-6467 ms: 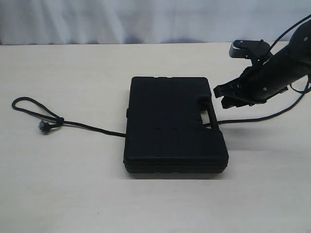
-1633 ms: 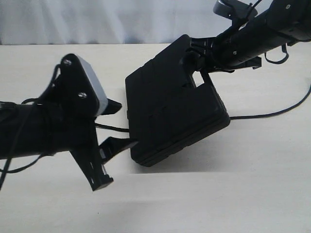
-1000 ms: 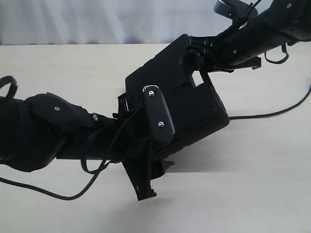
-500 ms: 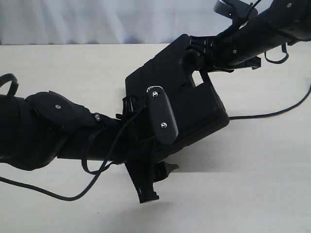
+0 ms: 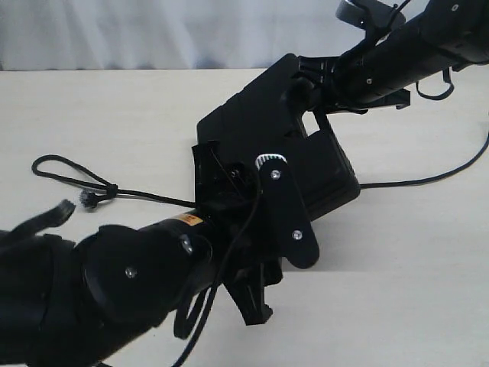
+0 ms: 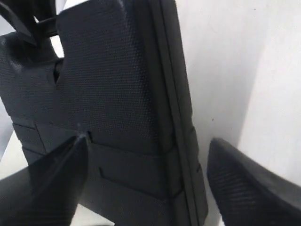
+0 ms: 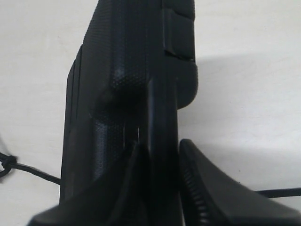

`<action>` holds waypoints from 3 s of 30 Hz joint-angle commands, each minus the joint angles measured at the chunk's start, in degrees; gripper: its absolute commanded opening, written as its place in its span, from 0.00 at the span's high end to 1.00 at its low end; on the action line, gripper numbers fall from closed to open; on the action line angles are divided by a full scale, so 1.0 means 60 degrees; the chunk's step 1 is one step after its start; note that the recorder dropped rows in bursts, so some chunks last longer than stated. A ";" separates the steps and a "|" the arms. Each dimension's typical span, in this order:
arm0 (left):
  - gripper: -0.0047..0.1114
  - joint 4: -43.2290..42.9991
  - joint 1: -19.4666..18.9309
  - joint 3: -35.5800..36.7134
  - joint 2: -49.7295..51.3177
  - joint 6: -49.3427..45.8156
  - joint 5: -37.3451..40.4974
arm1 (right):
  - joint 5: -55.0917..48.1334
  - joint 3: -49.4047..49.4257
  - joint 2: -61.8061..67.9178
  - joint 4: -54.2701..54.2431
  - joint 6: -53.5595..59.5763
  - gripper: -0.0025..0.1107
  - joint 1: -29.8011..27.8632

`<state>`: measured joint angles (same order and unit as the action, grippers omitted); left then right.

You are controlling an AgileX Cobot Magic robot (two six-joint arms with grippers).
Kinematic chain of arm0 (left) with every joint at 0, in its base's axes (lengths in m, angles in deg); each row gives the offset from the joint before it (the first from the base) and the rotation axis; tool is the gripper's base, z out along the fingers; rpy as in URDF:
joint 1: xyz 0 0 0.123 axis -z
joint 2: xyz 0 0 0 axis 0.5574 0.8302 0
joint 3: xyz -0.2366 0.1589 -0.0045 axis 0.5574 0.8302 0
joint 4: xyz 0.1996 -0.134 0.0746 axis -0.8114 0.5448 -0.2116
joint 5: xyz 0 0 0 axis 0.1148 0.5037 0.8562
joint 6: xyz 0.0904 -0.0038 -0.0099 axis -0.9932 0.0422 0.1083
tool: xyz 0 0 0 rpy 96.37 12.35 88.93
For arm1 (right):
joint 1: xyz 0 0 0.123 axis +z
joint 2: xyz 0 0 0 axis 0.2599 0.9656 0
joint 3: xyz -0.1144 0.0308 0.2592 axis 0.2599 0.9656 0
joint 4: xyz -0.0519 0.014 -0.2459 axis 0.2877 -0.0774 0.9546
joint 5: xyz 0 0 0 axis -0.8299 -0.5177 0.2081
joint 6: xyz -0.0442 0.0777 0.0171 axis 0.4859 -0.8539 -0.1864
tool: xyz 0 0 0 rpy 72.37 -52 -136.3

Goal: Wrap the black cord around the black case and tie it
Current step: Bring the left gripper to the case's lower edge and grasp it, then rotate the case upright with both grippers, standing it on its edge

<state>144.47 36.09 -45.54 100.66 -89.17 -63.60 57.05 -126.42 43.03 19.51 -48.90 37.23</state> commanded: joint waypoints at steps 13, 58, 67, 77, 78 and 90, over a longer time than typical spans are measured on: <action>0.38 -0.0676 0.0390 -0.0021 0.1504 0.2148 -0.2358 | -0.0023 -0.0138 -0.0210 -0.1860 -0.0084 0.94 0.0005; 0.12 -0.2483 0.0319 -0.0004 0.3074 0.8335 -0.4719 | -0.0039 -0.0138 -0.0487 -0.2578 0.0065 0.94 0.0005; 0.12 -0.3405 -0.0151 -0.0004 0.3074 0.9011 -0.4604 | -0.0240 -0.0138 -0.0487 -0.2578 0.0128 0.94 0.0005; 0.12 -0.3773 -0.1002 -0.0004 0.3074 1.0703 -0.3773 | -0.0215 -0.0138 -0.0487 -0.2578 0.0128 0.94 0.0005; 0.12 -0.3722 -0.1000 -0.0004 0.3074 1.0703 -0.3765 | -0.0215 -0.0138 -0.0487 -0.2578 0.0128 0.94 0.0005; 0.12 -0.6874 -0.1000 -0.0004 0.3074 1.0563 -0.2496 | -0.0254 -0.0138 -0.0487 -0.2578 0.0207 0.94 0.0005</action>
<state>110.07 30.04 -45.67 119.03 -25.01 -80.51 55.99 -126.65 41.32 4.41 -48.51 37.23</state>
